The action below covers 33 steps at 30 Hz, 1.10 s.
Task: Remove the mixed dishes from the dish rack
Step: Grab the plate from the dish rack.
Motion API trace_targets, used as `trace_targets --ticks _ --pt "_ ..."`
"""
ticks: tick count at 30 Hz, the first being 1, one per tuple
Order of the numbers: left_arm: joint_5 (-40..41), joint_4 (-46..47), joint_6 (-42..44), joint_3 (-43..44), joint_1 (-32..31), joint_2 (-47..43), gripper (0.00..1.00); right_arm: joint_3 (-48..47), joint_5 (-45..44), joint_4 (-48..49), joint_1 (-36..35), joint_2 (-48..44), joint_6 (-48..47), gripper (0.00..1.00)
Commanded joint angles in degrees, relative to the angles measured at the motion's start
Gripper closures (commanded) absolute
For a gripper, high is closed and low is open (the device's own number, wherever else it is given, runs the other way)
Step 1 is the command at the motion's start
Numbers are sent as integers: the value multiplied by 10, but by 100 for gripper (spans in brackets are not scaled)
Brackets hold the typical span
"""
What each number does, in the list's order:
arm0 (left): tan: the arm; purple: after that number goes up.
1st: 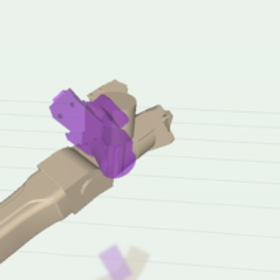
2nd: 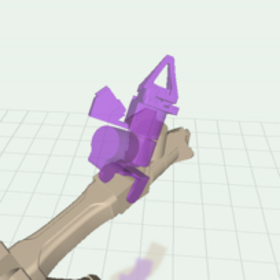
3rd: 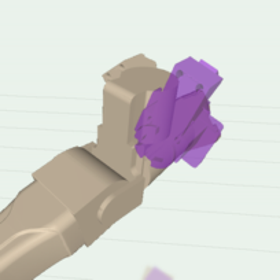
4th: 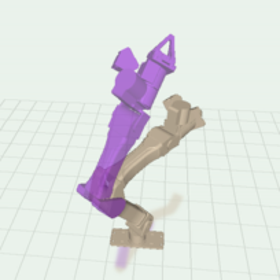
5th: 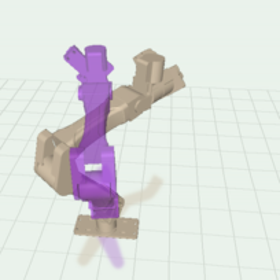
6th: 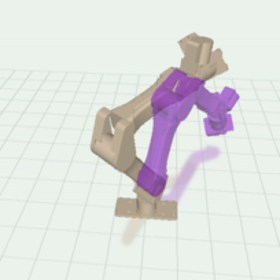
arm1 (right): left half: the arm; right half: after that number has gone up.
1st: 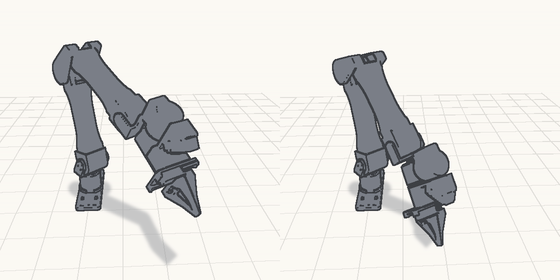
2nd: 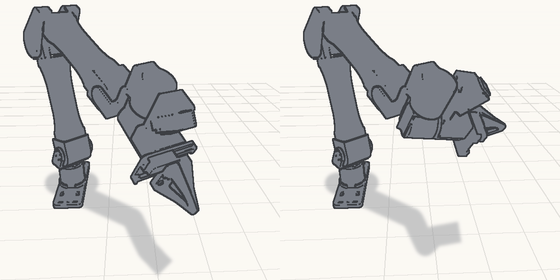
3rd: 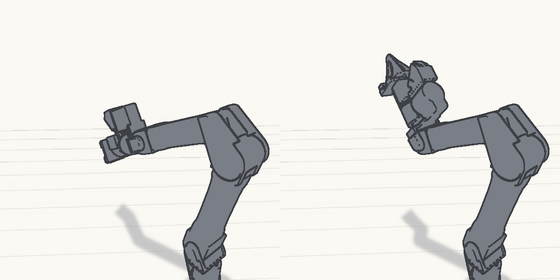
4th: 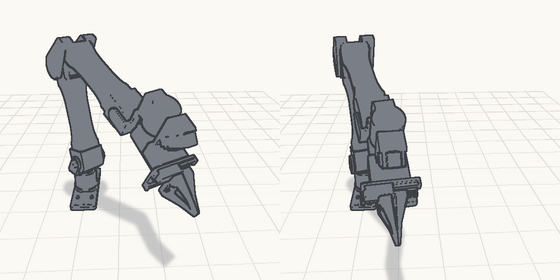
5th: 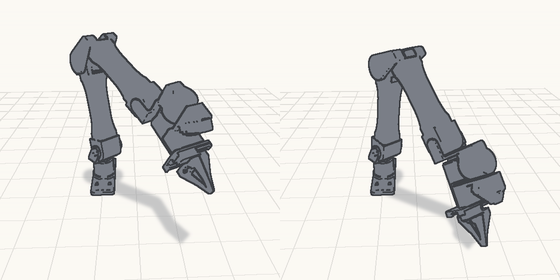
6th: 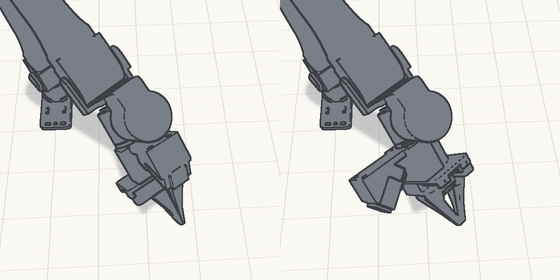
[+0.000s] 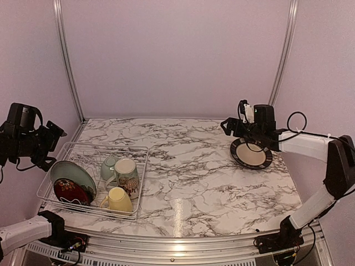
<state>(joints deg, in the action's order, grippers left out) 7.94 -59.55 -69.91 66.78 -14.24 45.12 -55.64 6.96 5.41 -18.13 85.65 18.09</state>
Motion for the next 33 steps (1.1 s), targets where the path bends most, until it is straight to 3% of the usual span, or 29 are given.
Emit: trace_targets --ticks 1,8,12,16,23,27,33 --pt "-32 -55 -43 -15 3 -20 1 -6 82 52 -28 20 -15 8" --pt "-48 -132 -59 -25 3 -41 1 -48 18 42 -110 34 -54 10" --pt "-47 -137 -78 -25 3 -35 7 -85 -32 30 -169 57 -97 10" --pt "-48 -136 -89 -23 3 -1 11 -131 -88 9 -222 81 -128 11" --pt "-35 -133 -69 6 3 113 9 -168 -129 4 -296 98 -163 11" --pt "-33 -149 -62 24 3 169 9 -168 -128 6 -317 102 -162 11" --pt "-3 -153 -77 15 3 183 9 -168 -114 10 -322 104 -151 12"
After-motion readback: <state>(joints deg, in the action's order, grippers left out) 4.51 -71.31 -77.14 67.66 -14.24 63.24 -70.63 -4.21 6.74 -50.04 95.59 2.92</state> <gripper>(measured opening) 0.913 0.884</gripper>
